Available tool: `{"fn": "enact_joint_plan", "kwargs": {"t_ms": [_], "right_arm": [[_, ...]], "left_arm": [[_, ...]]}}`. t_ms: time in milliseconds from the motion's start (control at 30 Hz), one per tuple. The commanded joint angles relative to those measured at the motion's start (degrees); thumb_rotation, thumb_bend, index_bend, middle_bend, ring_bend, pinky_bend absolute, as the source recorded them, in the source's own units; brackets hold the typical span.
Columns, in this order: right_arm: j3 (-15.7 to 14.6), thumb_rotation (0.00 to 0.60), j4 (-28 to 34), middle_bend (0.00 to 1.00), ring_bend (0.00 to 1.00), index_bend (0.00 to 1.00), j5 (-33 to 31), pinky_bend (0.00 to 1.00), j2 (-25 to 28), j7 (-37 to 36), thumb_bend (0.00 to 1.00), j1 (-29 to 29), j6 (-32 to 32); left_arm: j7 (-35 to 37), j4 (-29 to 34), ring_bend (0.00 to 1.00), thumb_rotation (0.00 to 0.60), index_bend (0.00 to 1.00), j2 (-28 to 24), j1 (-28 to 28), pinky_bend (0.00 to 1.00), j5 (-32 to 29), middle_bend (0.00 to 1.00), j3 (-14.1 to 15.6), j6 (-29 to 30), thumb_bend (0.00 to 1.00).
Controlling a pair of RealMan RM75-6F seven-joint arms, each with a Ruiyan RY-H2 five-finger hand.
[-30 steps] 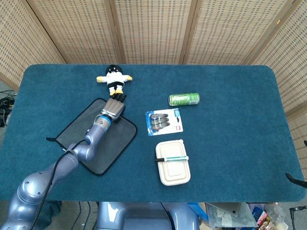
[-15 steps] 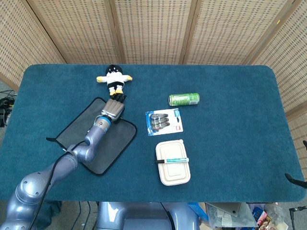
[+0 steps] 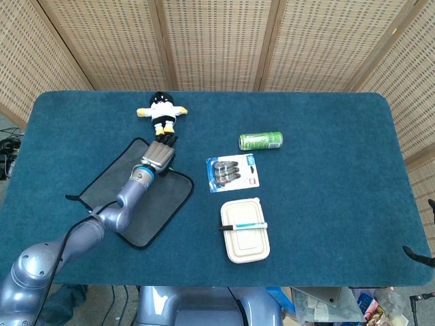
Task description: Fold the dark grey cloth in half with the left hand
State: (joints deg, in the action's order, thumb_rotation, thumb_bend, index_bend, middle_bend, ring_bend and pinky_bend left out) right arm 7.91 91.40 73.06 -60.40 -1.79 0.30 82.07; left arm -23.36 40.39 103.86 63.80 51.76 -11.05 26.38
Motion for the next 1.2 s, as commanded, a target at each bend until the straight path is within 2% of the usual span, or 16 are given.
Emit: {"fn": "enact_joint_plan", "kwargs": {"t_ms": [33,300,533,733,900,1033,1100,1200], "right_arm": [[-0.08,0.600,0.16,0.00,0.00,0.00,0.24,0.00,0.07,-0.07,0.00,-0.07,0.18],[-0.35,0.600,0.85,0.00,0.00,0.00,1.30,0.00,0.35,-0.20,0.00,-0.39,1.11],[-0.70,0.600,1.54,0.00,0.00,0.00,2.39,0.00,0.62,-0.28,0.00,-0.62,1.80],[-0.81,0.600,1.93,0.00,0.00,0.00,2.96,0.00,0.97,-0.89,0.00,-0.77,2.16],[-0.87,0.600,2.09,0.00,0.00,0.00,3.36,0.00,1.21,-1.47,0.00,-0.87,2.39],[-0.97,0.600,2.34,0.00,0.00,0.00,3.81,0.00,1.43,-1.92,0.00,-0.97,2.65],[-1.02,0.600,2.58,0.00,0.00,0.00,4.14,0.00,1.64,-2.31,0.00,-1.08,2.90],[-1.13,0.600,2.73,0.00,0.00,0.00,4.48,0.00,1.83,-2.69,0.00,-1.20,3.09]], "left_arm": [[-0.56,3.38,0.00,0.600,0.68,-2.30,-1.18,0.00,0.04,0.00,0.66,1.51,0.86],[-1.47,13.67,0.00,0.600,0.68,-8.75,-4.49,0.00,-0.41,0.00,2.26,5.27,0.87],[-6.58,26.98,0.00,0.600,0.68,-16.37,-6.95,0.00,-5.61,0.00,4.66,10.67,0.88],[-14.32,38.53,0.00,0.600,0.68,-21.89,-7.58,0.00,-14.15,0.00,8.48,16.46,0.88],[-18.63,45.49,0.00,0.600,0.68,-24.57,-8.58,0.00,-18.42,0.00,11.35,22.25,0.88],[-20.20,50.12,0.00,0.600,0.68,-26.52,-9.75,0.00,-19.28,0.00,13.95,24.18,0.89],[-21.61,53.54,0.00,0.600,0.68,-27.84,-11.10,0.00,-17.95,0.00,16.66,26.32,0.89],[-22.32,55.81,0.00,0.600,0.68,-28.39,-12.51,0.00,-16.29,0.00,18.26,29.12,0.89]]}}
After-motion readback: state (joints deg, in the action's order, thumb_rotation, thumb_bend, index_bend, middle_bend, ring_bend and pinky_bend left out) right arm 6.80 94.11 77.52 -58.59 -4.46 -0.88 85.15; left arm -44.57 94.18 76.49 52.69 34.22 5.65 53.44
